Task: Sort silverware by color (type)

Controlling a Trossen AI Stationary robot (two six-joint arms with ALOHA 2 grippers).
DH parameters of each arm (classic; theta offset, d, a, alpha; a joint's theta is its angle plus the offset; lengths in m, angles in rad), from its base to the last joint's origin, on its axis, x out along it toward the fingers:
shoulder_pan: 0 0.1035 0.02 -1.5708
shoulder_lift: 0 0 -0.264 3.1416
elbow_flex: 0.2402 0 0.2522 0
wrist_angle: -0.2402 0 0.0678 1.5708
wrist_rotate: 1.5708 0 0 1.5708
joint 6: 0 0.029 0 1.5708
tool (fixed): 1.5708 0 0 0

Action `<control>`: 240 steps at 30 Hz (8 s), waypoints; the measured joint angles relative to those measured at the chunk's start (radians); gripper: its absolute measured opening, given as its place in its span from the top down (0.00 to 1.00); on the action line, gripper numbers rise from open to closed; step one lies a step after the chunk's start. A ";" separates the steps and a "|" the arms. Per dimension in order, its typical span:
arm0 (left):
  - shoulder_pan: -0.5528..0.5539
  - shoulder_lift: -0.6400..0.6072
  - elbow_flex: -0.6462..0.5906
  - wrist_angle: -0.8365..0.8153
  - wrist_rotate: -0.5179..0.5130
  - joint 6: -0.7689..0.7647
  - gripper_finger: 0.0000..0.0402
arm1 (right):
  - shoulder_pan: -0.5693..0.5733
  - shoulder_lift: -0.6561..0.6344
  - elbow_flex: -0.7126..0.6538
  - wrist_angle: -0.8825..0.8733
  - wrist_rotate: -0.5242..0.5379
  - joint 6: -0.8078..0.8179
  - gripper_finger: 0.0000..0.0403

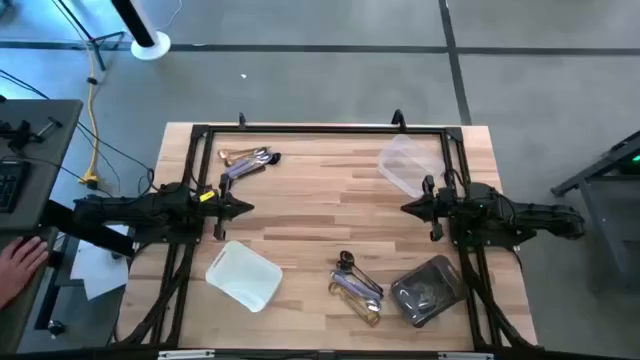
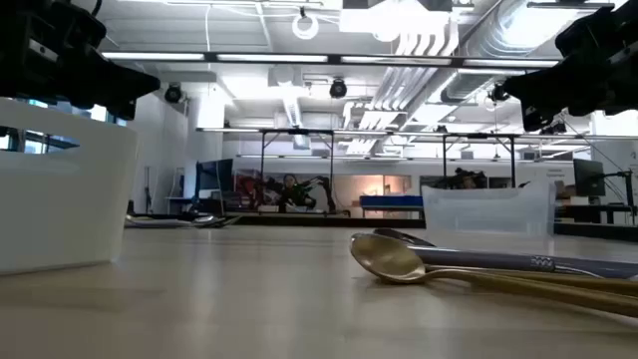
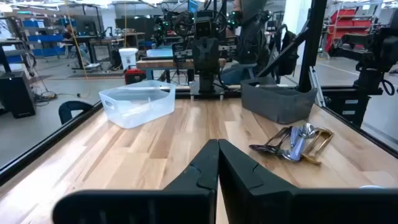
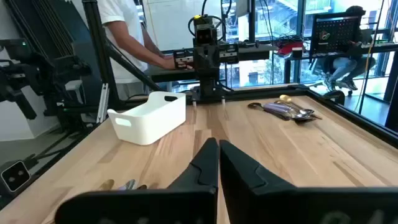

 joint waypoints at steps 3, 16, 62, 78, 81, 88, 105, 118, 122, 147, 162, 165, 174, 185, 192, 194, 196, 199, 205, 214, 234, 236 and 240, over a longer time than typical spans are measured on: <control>0.000 0.000 0.000 0.000 0.000 0.000 1.00 | 0.000 0.000 0.000 0.000 0.000 0.000 1.00; 0.000 0.000 0.000 0.000 0.000 0.000 1.00 | 0.000 0.000 0.000 0.000 0.000 0.000 1.00; 0.000 0.000 0.000 0.000 0.000 0.000 1.00 | 0.000 0.000 0.000 0.000 0.000 0.000 1.00; 0.000 0.000 0.000 0.000 0.000 0.000 1.00 | 0.000 0.000 0.000 0.000 0.000 0.000 1.00; 0.000 0.000 0.000 0.000 0.000 0.000 1.00 | 0.000 0.000 0.000 0.000 0.000 0.000 1.00; 0.000 0.000 0.000 0.000 0.000 0.000 1.00 | 0.000 0.000 0.000 0.000 0.000 0.000 1.00; 0.000 0.000 0.000 0.000 0.000 0.000 1.00 | 0.000 0.000 0.000 0.000 0.000 0.000 1.00; 0.000 0.000 0.000 0.000 0.000 0.000 1.00 | 0.000 0.000 0.000 -0.002 0.018 0.000 1.00; 0.000 0.000 0.000 0.000 0.000 0.000 1.00 | 0.000 0.000 0.000 0.007 0.018 0.008 1.00; 0.000 0.000 0.000 0.000 0.000 0.000 1.00 | 0.000 0.218 0.246 0.639 0.290 0.207 1.00; 0.000 0.000 0.000 0.000 0.000 0.000 1.00 | -0.001 0.820 0.788 -0.212 0.373 0.186 1.00; 0.000 0.000 0.000 0.000 0.000 0.000 1.00 | 0.000 0.870 0.797 -0.235 0.373 0.213 1.00; 0.000 0.000 0.000 0.013 0.000 -0.003 1.00 | 0.000 0.911 0.797 -0.232 0.373 0.283 1.00; 0.003 0.018 0.001 0.467 -0.293 -0.166 1.00 | 0.000 0.910 0.798 -0.118 0.376 0.297 1.00; 0.003 0.215 0.123 0.492 -0.311 -0.217 1.00 | 0.000 0.910 0.798 -0.057 0.376 0.257 1.00; 0.008 0.307 0.191 0.489 -0.312 -0.234 1.00 | 0.000 0.909 0.798 -0.032 0.375 0.256 1.00; 0.028 0.389 0.270 0.487 -0.314 -0.201 1.00 | 0.000 0.909 0.798 0.000 0.359 0.254 1.00; 0.071 0.502 0.398 0.480 -0.291 -0.159 1.00 | 0.000 0.909 0.798 0.048 0.327 0.231 1.00; 0.196 0.674 0.631 0.298 -0.048 -0.298 1.00 | 0.000 0.902 0.798 0.138 0.166 0.115 1.00; 0.208 0.827 0.732 0.241 0.164 -0.308 1.00 | 0.000 0.901 0.798 0.147 0.046 0.007 1.00; 0.139 0.886 0.732 0.233 0.129 -0.235 1.00 | 0.000 0.901 0.798 0.148 0.043 0.007 1.00; 0.138 0.886 0.732 0.234 0.129 -0.235 1.00 | 0.000 0.901 0.798 0.148 0.043 0.007 1.00; 0.138 0.886 0.732 0.235 0.139 -0.235 1.00 | 0.000 0.901 0.798 0.148 0.053 0.007 1.00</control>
